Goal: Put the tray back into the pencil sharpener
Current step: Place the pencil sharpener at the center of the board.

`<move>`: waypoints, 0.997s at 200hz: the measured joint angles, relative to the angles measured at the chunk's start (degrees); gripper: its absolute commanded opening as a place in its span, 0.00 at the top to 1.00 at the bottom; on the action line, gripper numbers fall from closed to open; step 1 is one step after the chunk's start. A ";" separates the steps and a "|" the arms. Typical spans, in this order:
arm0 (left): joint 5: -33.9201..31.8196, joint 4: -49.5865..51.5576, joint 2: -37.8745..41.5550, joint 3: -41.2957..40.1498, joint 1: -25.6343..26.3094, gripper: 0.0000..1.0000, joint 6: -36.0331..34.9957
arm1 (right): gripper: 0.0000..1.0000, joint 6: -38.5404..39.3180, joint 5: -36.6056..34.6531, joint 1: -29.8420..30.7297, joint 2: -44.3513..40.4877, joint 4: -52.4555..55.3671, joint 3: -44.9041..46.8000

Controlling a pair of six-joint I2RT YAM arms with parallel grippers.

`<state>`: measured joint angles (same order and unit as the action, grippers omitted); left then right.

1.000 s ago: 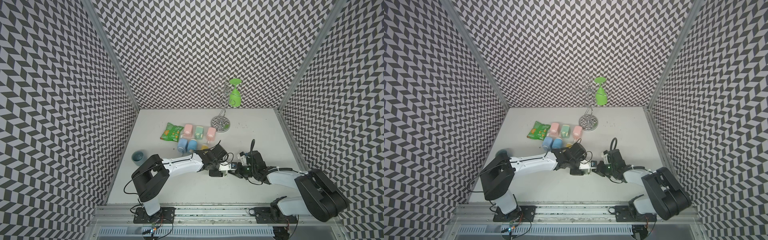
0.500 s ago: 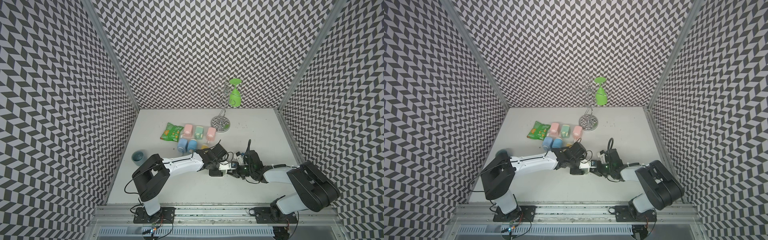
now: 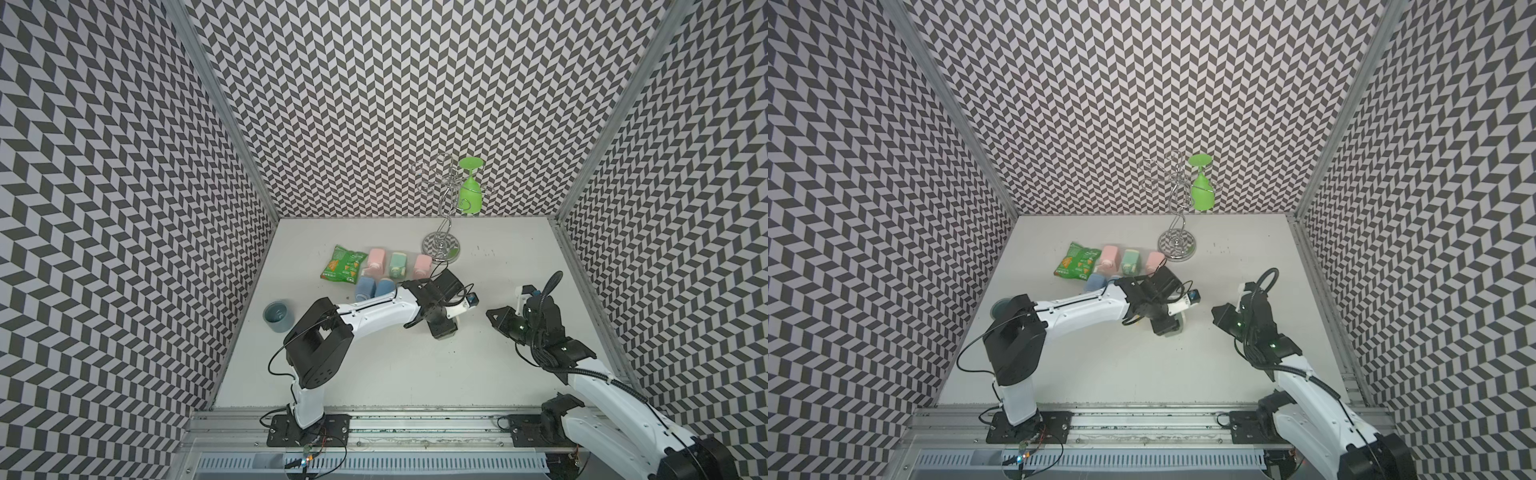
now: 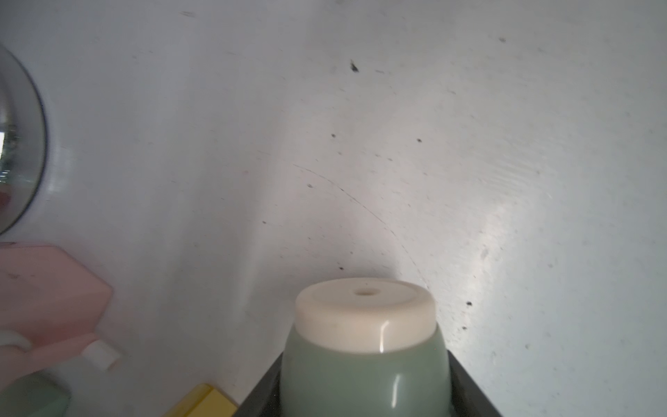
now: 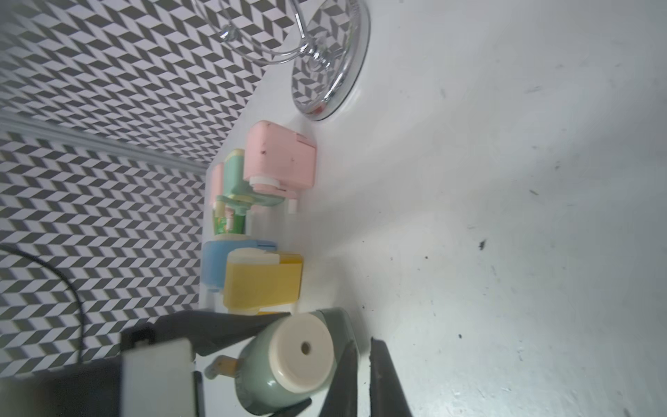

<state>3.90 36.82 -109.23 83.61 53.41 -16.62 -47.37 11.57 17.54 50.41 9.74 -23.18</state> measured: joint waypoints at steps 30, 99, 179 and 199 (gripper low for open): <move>-3.65 4.33 -2.45 6.54 -0.44 1.00 8.33 | 0.89 0.57 -2.86 -0.11 0.02 3.50 -0.13; -7.32 14.36 -9.42 16.59 -0.83 0.98 30.27 | 0.88 1.09 -4.55 -0.22 0.31 5.31 -1.11; -15.45 17.27 -10.51 16.57 -0.70 0.84 43.39 | 0.88 1.75 -4.52 -0.22 0.31 5.29 -1.11; -16.90 17.25 -11.61 16.57 -0.74 0.76 44.92 | 0.88 1.92 -4.48 -0.22 0.39 5.31 -1.11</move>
<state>-12.99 54.06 -120.84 100.18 52.66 28.29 -45.45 7.09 17.32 50.81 15.05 -24.29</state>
